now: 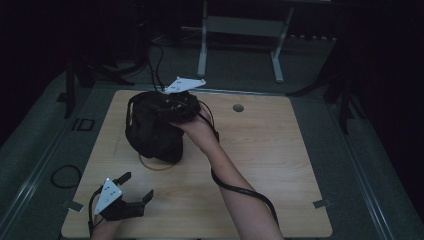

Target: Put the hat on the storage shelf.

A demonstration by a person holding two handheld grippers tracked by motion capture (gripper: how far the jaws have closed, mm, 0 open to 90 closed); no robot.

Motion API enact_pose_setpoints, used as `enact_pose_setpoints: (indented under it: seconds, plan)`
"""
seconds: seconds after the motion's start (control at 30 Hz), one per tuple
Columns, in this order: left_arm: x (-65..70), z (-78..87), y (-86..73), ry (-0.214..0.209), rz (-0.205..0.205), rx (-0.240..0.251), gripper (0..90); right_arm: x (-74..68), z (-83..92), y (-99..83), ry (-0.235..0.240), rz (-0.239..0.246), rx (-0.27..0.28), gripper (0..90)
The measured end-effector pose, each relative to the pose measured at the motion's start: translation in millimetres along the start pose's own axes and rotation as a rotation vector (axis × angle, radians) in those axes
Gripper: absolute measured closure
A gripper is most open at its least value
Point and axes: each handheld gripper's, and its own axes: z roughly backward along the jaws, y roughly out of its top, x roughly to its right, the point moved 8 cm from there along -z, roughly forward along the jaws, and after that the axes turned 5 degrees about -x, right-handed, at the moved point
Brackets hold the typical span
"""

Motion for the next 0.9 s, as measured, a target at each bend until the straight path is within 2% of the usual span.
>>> enact_pose_setpoints:
  seconds: [0.17, 0.33, 0.57, 0.73, 0.87, 0.9]
  plan:
    - [0.8, -0.8, -0.4, -0.001, -0.005, -0.003, 2.7, 2.6, 5.2, -1.1, 0.009, -0.018, 0.013, 45.4]
    - [1.6, -1.6, -0.4, -0.001, -0.004, -0.007, 2.7, 5.1, 11.1, -4.5, -0.003, -0.012, 0.012, 43.3]
    - [2.5, -1.1, 0.2, -0.005, -0.002, -0.004, 2.7, 4.1, 23.3, -10.8, 0.016, -0.013, 0.026, 38.7]
    - [2.6, -1.5, 0.5, -0.005, 0.005, -0.002, 2.7, 3.6, 31.1, -20.2, 0.029, -0.014, 0.025, 29.6]
    - [3.4, -1.9, 0.7, -0.009, 0.006, -0.002, 2.7, 5.9, 35.5, -27.8, 0.061, -0.05, 0.039, 23.1]
    - [3.8, -2.3, 0.8, -0.01, 0.007, -0.001, 2.7, 6.5, 36.6, -31.3, 0.07, -0.051, 0.037, 18.3]
